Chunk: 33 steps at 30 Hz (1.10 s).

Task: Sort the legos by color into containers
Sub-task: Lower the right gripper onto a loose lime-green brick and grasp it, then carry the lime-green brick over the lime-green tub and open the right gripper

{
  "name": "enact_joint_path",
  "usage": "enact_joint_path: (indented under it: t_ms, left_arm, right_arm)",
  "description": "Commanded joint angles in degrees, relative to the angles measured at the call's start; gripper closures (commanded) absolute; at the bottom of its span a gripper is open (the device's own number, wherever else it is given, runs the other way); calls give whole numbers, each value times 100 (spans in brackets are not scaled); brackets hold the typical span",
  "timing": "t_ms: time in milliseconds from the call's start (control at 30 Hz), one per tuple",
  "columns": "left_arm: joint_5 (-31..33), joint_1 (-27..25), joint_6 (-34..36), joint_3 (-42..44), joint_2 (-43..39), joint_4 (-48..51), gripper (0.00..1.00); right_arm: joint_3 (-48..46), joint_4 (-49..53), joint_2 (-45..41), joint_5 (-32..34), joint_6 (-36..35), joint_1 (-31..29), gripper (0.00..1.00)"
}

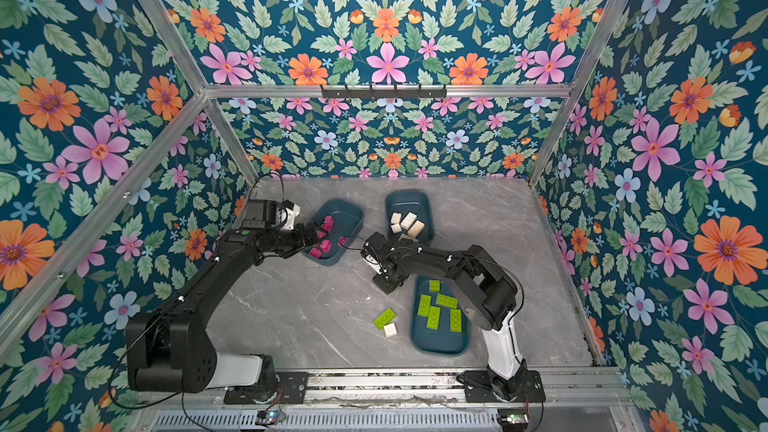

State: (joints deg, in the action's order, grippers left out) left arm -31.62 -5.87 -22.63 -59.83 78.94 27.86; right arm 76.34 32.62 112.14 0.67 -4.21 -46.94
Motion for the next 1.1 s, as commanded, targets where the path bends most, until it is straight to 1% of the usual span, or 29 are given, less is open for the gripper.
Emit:
enact_joint_path:
  t_ms: [0,133,233,300,400,500,633,700,767,867,900,967,1067]
  left_arm:
    - [-73,7,-104,7,-10,-117,0]
    - [-290,-2,-411,141,-16,-486,0]
    - [-438,-100,-620,235,-10,-772,1]
    - [-433,-189,-683,244,5,-852,1]
    - [-403,-340,-698,219,67,-858,1]
    - [-353,-481,-699,218,124,-870,1]
    - [-313,-613,-715,220,221,-926,1]
    - [-286,-682,-729,209,260,-962,1]
    - [-243,-722,-748,209,295,-1004,1]
    - [-209,-784,-769,209,328,-1043,1]
    - [-193,-793,-764,207,332,-1037,1]
    - [-176,-795,-744,192,338,-1004,1]
    - [-118,-799,-698,202,323,-942,1]
  right_arm:
    - [-12,220,-347,183,131,7,74]
    - [-124,557,-979,306,442,10,75]
    - [-375,824,-1580,279,1074,47,74]
    - [-679,963,-2158,220,1621,142,74]
    - [-1187,1161,-2873,302,2157,273,74]
    - [-1699,1372,-3475,310,2360,547,74]
    - [-2176,1509,-4072,160,2400,1208,74]
    - [-2414,1366,-4308,-57,2515,1586,73]
    - [-2633,1216,-4408,-180,2470,1850,73]
    - [-2718,1113,-4306,-186,2155,2070,73]
    - [-2695,1010,-4265,-241,1946,2087,73]
    - [-2497,1051,-4087,-322,1615,2092,73]
    - [-2250,1214,-3811,-164,1087,2088,73]
